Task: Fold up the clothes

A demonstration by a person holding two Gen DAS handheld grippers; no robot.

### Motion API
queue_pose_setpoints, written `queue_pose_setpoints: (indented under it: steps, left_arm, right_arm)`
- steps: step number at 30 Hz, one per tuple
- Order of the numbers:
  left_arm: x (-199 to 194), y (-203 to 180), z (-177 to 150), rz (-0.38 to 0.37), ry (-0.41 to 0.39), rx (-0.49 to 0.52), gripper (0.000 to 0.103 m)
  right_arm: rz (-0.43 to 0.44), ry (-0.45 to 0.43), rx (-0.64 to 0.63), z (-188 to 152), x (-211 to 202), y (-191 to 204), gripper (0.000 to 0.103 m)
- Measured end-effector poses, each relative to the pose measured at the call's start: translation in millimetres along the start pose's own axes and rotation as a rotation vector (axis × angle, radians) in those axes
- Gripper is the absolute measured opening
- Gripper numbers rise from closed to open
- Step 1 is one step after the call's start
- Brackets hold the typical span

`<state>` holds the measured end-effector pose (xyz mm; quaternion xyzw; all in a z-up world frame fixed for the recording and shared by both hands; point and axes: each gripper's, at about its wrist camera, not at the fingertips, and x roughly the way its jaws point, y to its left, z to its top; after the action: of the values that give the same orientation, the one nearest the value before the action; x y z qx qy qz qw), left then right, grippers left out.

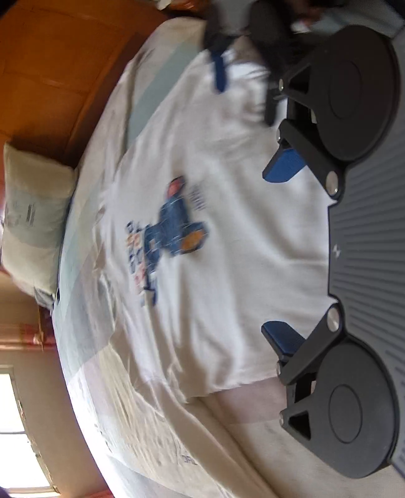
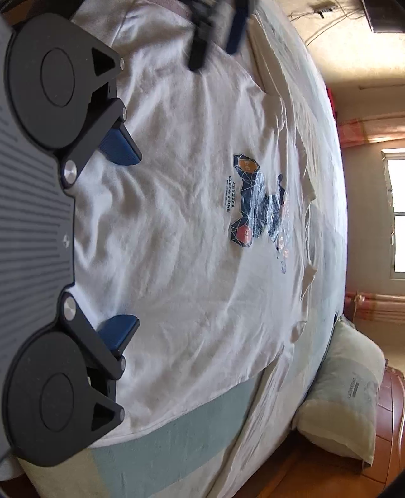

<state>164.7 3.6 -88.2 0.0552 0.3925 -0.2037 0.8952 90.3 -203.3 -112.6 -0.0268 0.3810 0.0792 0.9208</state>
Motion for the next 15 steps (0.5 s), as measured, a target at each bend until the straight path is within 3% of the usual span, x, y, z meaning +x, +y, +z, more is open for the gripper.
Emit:
queue_pose_setpoints:
  steps: [4, 6, 8, 11, 15]
  left_arm:
    - [27.3, 3.9, -3.9, -0.033, 0.062, -0.074, 0.095]
    - [23.4, -0.1, -13.9, -0.026, 0.036, -0.052, 0.097]
    - [16.7, 2.8, -9.1, -0.050, 0.073, -0.080, 0.097]
    - [11.6, 27.7, 23.4, -0.121, 0.085, -0.221, 0.097]
    - [29.5, 61.6, 90.8, -0.085, 0.052, -0.307, 0.097]
  right_arm:
    - [0.003, 0.027, -0.001, -0.1, -3.6, -1.5, 0.103]
    - [0.004, 0.047, -0.001, -0.6, -7.3, -1.8, 0.103]
    - [0.002, 0.057, 0.008, 1.1, -12.1, -0.9, 0.103]
    - [0.016, -0.002, 0.011, 10.8, -20.3, 2.3, 0.103]
    - [0.041, -0.032, -0.046, 46.4, -7.2, 11.8, 0.103]
